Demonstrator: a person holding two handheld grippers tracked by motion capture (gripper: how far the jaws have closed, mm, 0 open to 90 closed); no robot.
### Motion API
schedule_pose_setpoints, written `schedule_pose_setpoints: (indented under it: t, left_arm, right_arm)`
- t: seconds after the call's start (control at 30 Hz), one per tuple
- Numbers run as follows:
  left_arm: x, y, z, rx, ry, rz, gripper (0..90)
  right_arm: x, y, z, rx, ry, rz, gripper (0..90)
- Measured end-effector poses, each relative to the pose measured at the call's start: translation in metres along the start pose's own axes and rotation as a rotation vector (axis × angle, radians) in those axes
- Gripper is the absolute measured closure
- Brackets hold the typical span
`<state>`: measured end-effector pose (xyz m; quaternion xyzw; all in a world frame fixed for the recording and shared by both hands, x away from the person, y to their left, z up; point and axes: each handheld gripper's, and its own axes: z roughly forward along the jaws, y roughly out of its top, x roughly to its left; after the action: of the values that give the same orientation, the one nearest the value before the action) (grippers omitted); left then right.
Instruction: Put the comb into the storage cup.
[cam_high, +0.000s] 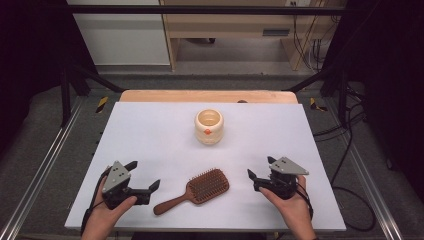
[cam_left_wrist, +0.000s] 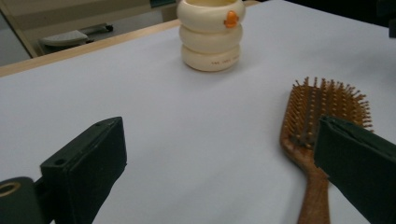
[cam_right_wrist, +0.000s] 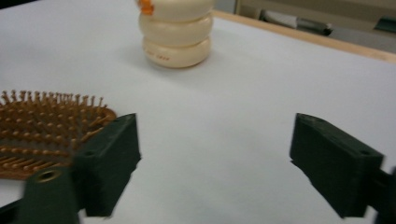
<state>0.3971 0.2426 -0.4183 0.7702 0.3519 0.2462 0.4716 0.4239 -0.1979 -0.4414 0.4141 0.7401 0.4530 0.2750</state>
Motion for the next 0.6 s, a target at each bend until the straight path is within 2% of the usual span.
schedule_pose_setpoints:
  t: [0.1,0.17,0.27,0.37,0.4,0.53,0.6]
  left_arm:
    - [-0.010,0.008,0.006,0.041,-0.034,0.030,3.0]
    - [-0.013,0.014,0.010,0.061,-0.043,0.042,3.1]
    - [-0.017,0.023,0.018,0.116,-0.068,0.055,3.4]
    - [-0.021,0.030,0.028,0.201,-0.101,0.068,3.6]
    - [-0.023,0.032,0.031,0.235,-0.111,0.080,3.8]
    - [-0.029,0.033,0.046,0.374,-0.176,0.078,4.5]
    - [-0.034,0.031,0.054,0.448,-0.184,0.116,5.6]
  right_arm:
    - [-0.010,-0.005,-0.006,-0.034,-0.013,0.014,7.1]
    - [-0.015,-0.007,-0.008,-0.047,-0.022,0.025,7.8]
    - [-0.018,-0.009,-0.007,-0.070,-0.005,0.030,8.9]
    - [-0.018,-0.008,-0.007,-0.089,0.012,0.020,8.9]
    - [-0.019,-0.008,-0.007,-0.089,0.013,0.019,8.9]
    - [-0.020,-0.010,-0.004,-0.068,0.007,0.014,8.6]
    - [-0.021,-0.010,-0.003,-0.071,0.006,0.020,8.7]
